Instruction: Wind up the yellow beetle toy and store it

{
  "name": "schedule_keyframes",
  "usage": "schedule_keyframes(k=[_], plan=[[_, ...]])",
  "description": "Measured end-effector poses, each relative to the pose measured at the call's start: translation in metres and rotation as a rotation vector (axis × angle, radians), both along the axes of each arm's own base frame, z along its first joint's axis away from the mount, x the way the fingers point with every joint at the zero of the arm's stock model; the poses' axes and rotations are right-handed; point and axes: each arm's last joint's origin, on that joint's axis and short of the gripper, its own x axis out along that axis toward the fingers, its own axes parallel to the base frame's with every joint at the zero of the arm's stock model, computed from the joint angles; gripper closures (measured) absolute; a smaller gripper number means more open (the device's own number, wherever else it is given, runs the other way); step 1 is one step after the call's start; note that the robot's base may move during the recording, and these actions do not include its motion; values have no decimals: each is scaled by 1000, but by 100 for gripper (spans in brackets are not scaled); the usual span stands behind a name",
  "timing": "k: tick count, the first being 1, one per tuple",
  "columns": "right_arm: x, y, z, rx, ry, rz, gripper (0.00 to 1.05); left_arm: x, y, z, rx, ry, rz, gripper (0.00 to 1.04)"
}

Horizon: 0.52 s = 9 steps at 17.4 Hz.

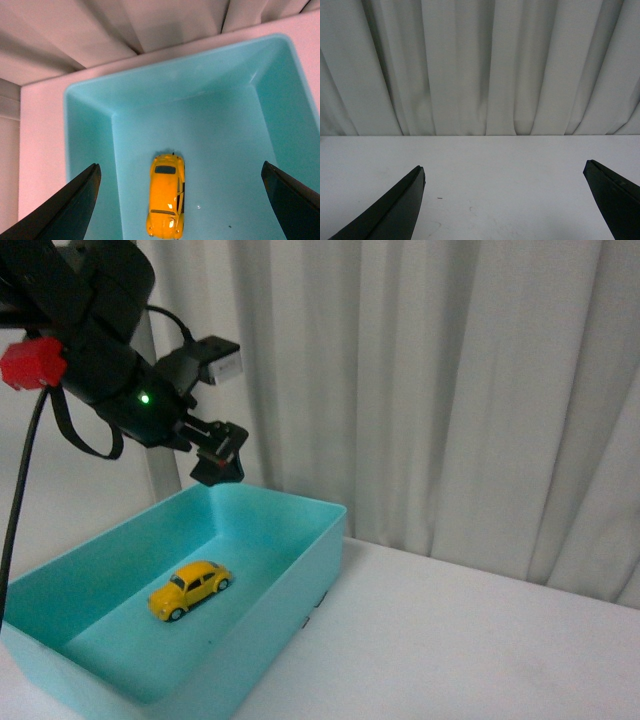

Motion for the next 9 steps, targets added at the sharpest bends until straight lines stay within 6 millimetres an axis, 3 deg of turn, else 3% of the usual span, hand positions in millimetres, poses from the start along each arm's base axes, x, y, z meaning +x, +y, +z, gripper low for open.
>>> schedule_keyframes(k=[5,7,8,9], plan=[[0,0,0,0,0,0,7,-14,6,13,-14,-83,3,8],[0,0,0,0,0,0,7,-22,8,18,-25,-291,4,14],[0,0,0,0,1,0,7,-66,-4,25,-126,-574,38,32],[0,0,0,0,0,0,7,-149,-44,28,-228,-795,30,66]])
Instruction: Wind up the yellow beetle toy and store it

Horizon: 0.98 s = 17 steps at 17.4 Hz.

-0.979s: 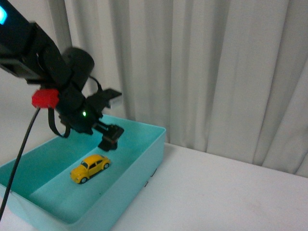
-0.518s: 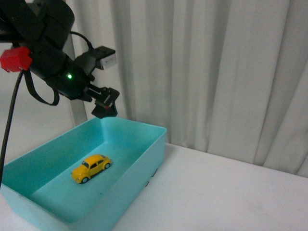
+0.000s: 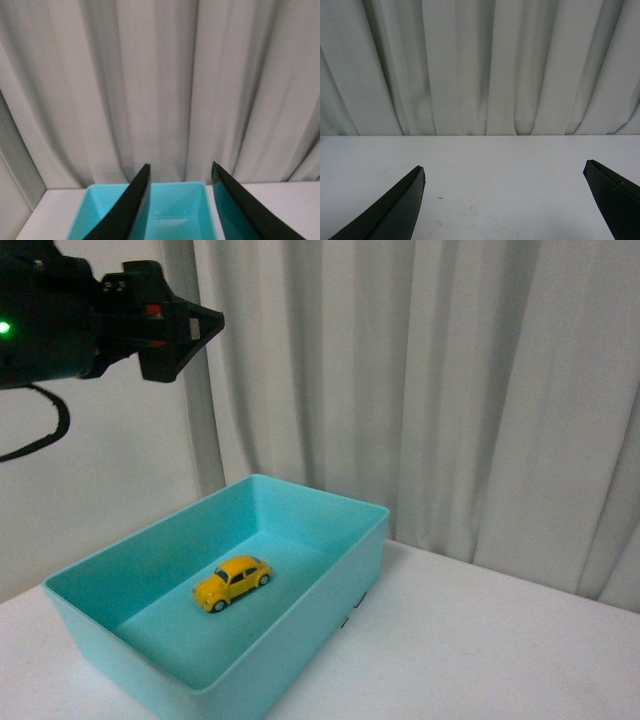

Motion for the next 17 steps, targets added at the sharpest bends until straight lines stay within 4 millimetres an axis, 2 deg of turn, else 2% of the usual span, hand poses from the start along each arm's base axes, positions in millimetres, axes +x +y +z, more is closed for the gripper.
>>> schedule_keyframes(k=[1,2,5,8,15,17], plan=[[0,0,0,0,0,0,7,-25,-19,-35,-40,42,7,100],[0,0,0,0,0,0,7,-44,-32,-48,-42,15,1,103],[0,0,0,0,0,0,7,-59,-40,-64,-44,34,7,103],[0,0,0,0,0,1,7,-68,-53,-69,-43,25,-18,103],[0,0,0,0,0,0,7,-84,-51,-81,-44,-8,6,103],[0,0,0,0,0,1,7,-86,-51,-86,-44,27,7,103]])
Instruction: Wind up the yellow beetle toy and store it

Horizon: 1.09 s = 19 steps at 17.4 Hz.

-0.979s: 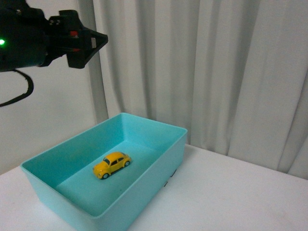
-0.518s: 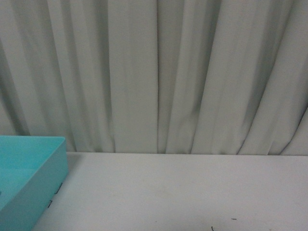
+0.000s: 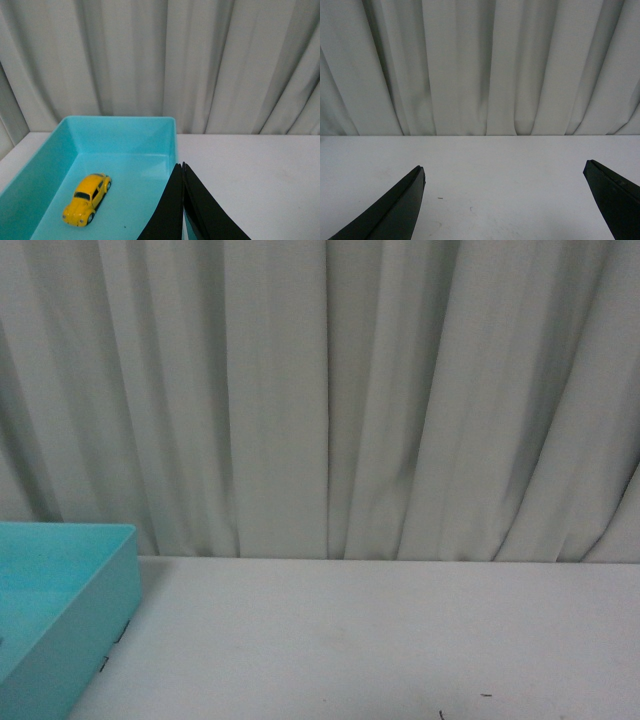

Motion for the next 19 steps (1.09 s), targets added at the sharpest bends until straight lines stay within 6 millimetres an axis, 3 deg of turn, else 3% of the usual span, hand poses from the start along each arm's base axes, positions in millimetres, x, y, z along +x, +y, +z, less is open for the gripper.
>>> schedule_keyframes(k=[19], plan=[[0,0,0,0,1,0,7,-24,0,-2,0,-7,-1,103]])
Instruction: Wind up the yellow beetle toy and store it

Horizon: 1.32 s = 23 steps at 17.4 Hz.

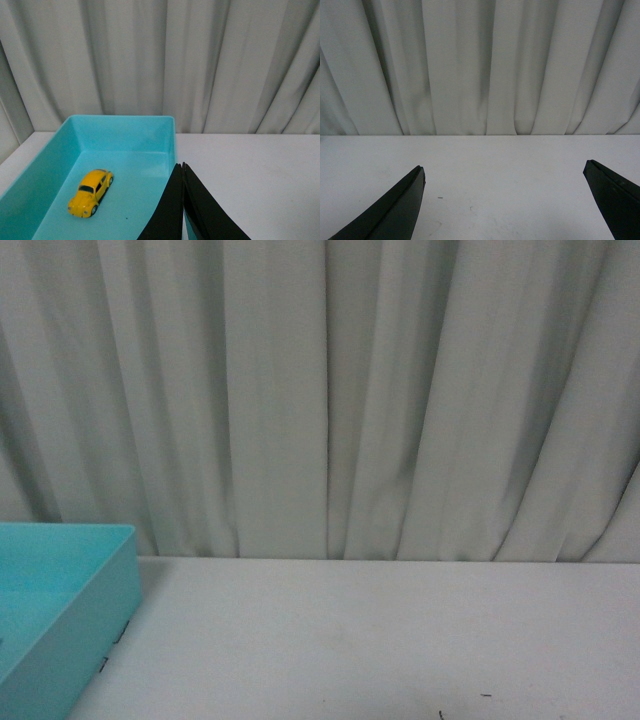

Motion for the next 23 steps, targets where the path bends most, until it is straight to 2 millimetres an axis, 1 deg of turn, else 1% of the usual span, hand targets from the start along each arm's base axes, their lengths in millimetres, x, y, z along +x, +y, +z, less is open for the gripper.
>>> schedule_keyframes(k=[2,3,4,6,7,23], plan=[[0,0,0,0,0,0,7,0,0,0,0,-2,0,103],[0,0,0,0,-1,0,7,0,0,0,-2,-2,0,99],[0,0,0,0,0,0,7,0,0,0,-2,-2,0,79],[0,0,0,0,0,0,7,0,0,0,-2,-2,0,11],[0,0,0,0,0,0,7,0,0,0,-2,-2,0,7],[0,0,0,0,0,0,7,0,0,0,-2,-3,0,7]])
